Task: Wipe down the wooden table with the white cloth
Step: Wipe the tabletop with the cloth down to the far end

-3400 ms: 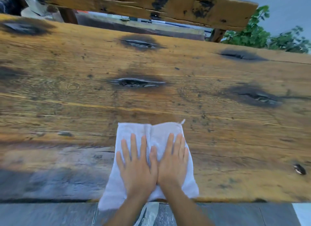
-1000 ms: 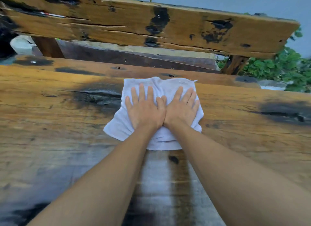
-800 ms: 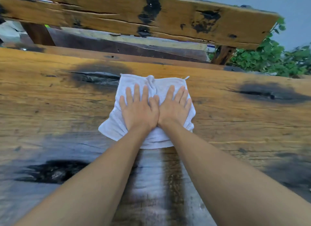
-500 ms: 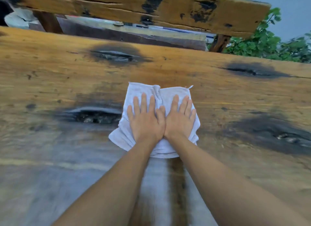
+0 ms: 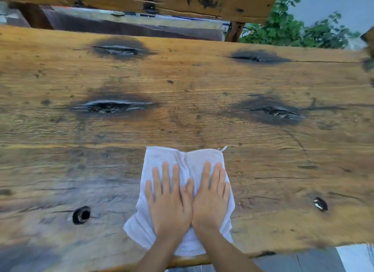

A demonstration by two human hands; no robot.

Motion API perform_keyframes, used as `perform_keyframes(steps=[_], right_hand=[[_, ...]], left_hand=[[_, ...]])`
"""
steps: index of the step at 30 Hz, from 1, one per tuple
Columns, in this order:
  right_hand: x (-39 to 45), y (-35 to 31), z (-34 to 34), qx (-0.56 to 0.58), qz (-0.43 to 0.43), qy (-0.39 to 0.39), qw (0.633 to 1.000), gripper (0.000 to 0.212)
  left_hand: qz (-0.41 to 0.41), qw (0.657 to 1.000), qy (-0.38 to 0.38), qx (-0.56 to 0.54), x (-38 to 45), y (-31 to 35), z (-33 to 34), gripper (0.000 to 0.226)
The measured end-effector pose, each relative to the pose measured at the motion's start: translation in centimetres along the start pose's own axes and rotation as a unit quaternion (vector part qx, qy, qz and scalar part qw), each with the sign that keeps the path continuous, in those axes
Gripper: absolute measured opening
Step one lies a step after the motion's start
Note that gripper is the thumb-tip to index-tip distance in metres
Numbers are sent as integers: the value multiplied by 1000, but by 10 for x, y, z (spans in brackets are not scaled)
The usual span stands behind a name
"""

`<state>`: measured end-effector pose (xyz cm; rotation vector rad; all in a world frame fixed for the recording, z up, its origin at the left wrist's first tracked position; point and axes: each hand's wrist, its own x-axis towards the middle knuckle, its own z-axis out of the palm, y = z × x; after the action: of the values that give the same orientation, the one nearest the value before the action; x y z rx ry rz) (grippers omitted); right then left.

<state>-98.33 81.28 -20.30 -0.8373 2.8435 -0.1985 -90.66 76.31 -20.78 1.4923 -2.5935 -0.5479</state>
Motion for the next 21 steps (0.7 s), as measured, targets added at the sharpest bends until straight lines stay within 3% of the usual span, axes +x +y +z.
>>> perform_keyframes(steps=[5,14,17,21], right_hand=[[-53,18,-11,52,89,5,995,70],[-30,-2,-28,75,204,19,976,84],[6,-11,-26,73,203,23,976,97],[67,-22,-19,48,159,23,986,94]], left_hand=[[-7,1000,9,-13,-53,2,9,68],[-115,993,15,-5,-38,19,10,82],[-119,992,46,-4,-5,29,12,80],[-125,989,80,-16,54,43,11,68]])
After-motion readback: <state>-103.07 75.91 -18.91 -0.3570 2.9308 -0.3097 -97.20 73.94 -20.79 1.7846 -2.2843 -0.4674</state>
